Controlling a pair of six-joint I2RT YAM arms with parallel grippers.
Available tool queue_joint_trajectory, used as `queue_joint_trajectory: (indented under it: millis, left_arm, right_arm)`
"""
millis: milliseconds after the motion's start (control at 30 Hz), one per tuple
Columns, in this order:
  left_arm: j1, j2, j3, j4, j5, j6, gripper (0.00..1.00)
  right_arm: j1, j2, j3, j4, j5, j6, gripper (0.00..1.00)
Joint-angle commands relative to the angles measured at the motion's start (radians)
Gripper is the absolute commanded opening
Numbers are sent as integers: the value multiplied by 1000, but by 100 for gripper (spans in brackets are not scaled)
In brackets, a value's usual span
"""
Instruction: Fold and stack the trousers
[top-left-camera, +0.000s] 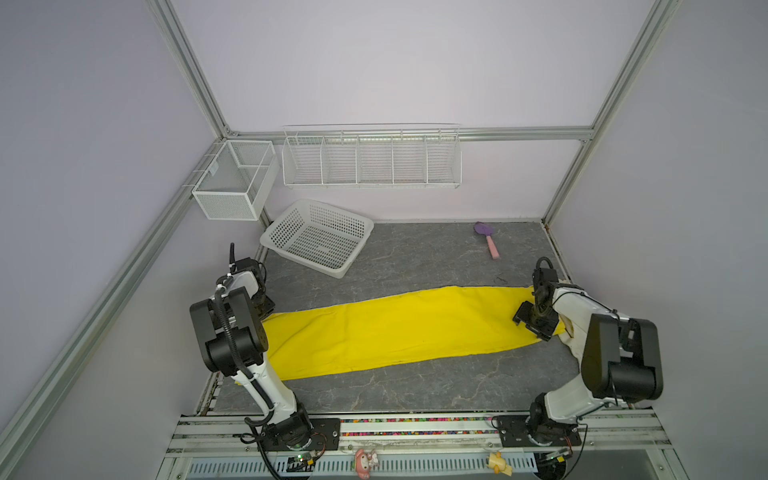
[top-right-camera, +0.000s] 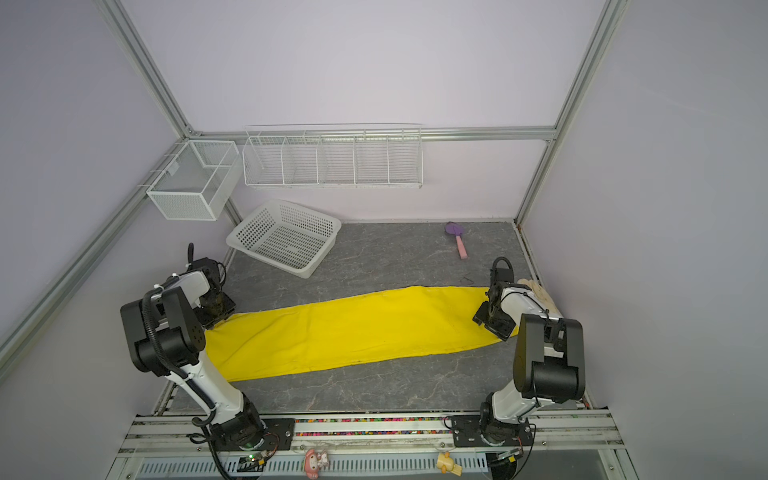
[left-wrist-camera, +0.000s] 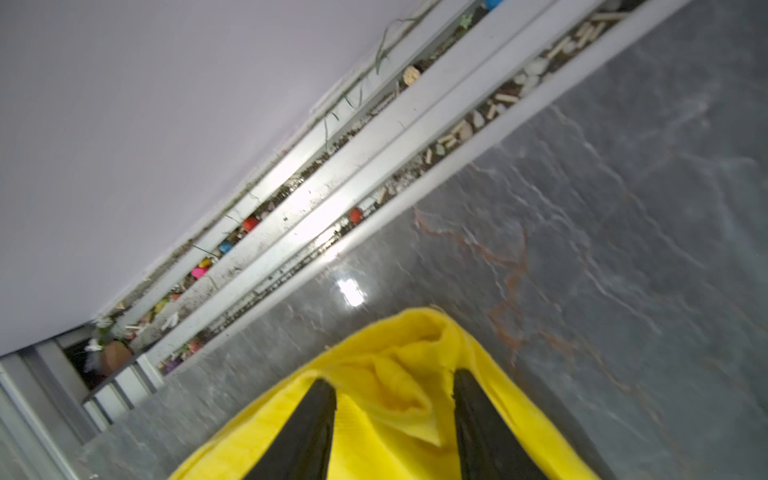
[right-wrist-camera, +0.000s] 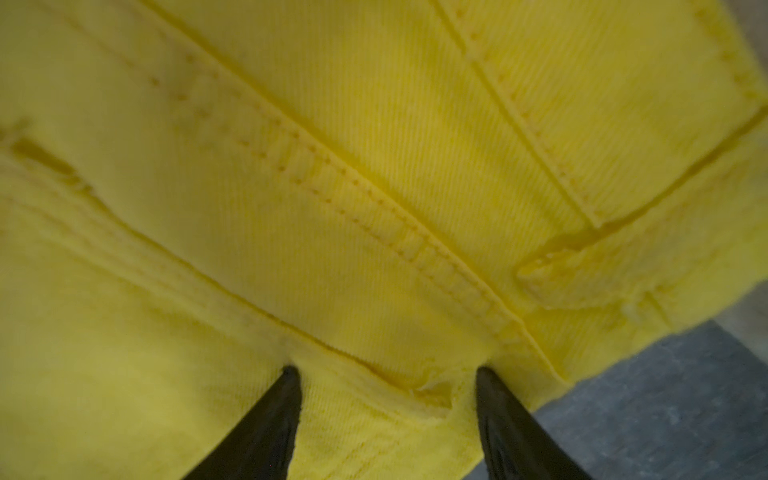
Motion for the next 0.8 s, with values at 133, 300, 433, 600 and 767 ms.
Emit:
queue_joint_trajectory:
  millis: [133, 300, 433, 600, 767]
  left_arm:
    - [19, 28, 93, -35, -79, 54, 58]
    - [17, -42, 147, -130, -60, 126, 70]
    - [18, -149, 80, -157, 88, 254, 71]
    - [20, -273, -69, -113, 220, 484, 70]
    - [47, -238, -62, -129, 268, 572, 70]
  right_arm:
    - [3, 23, -52, -50, -16, -4, 69]
    - [3, 9, -30, -39, -48, -21, 70]
    - [9, 9, -15, -32, -81, -23, 70]
    - [23, 10, -2, -21, -100, -21, 71]
    - [30, 9, -2, -22, -105, -21, 71]
